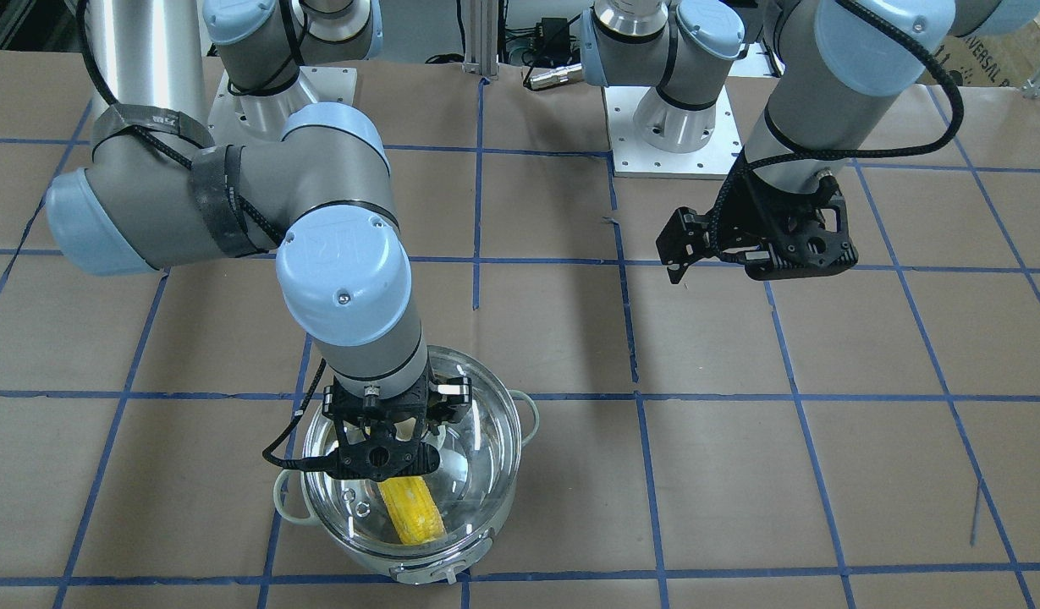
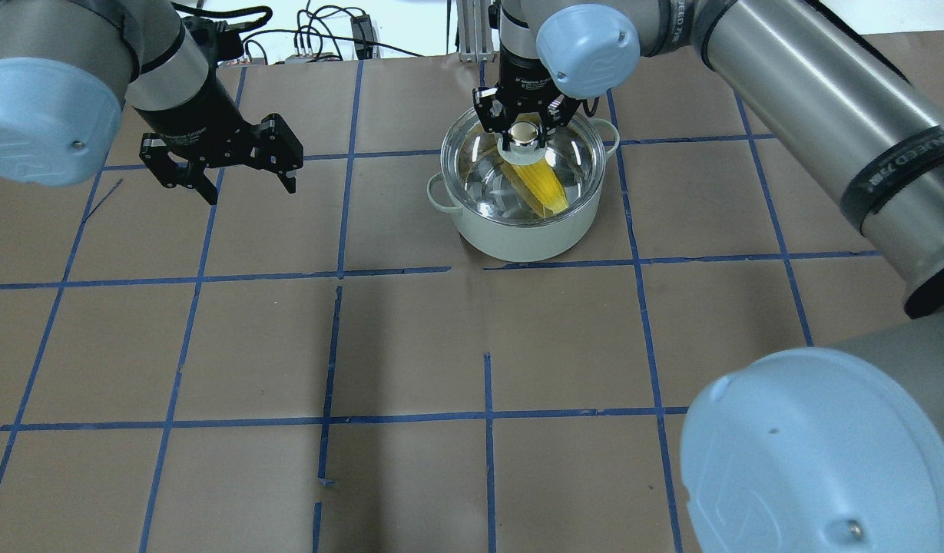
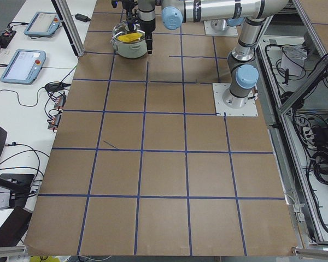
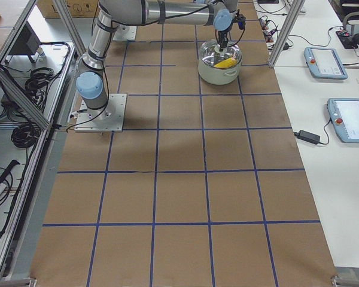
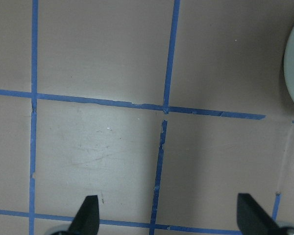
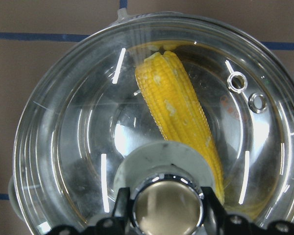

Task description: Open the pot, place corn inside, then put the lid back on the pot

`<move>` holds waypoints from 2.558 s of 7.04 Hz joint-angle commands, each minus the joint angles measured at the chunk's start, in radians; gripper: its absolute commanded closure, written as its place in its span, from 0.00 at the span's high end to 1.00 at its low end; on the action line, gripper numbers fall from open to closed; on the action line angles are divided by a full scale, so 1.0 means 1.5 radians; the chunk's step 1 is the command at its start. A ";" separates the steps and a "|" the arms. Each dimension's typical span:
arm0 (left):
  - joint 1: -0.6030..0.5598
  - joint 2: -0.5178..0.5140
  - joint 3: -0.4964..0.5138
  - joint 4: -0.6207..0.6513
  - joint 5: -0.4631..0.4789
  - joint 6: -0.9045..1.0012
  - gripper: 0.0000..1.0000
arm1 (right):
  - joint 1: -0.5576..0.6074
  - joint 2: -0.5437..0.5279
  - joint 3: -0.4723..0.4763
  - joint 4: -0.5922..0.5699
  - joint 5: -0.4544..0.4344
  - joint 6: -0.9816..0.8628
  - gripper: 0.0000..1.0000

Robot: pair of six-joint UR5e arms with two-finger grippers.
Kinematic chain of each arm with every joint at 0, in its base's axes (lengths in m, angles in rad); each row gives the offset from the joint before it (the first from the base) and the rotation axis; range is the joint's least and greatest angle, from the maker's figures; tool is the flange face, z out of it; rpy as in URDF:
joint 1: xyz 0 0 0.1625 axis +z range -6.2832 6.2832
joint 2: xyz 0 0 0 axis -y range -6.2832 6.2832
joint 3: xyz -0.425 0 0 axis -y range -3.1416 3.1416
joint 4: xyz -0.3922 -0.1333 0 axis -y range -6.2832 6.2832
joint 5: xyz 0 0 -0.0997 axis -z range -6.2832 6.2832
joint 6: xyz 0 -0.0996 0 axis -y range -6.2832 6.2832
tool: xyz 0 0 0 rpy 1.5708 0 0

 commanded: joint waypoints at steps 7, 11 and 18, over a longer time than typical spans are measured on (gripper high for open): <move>-0.002 0.005 -0.003 0.006 -0.001 0.000 1.00 | 0.005 -0.006 -0.008 0.005 0.004 0.002 0.89; -0.002 0.002 -0.004 0.006 -0.001 -0.001 1.00 | 0.042 0.004 -0.055 0.002 0.045 0.040 0.89; -0.001 -0.009 0.002 0.009 -0.001 0.000 1.00 | 0.058 0.036 -0.067 -0.006 0.096 0.074 0.89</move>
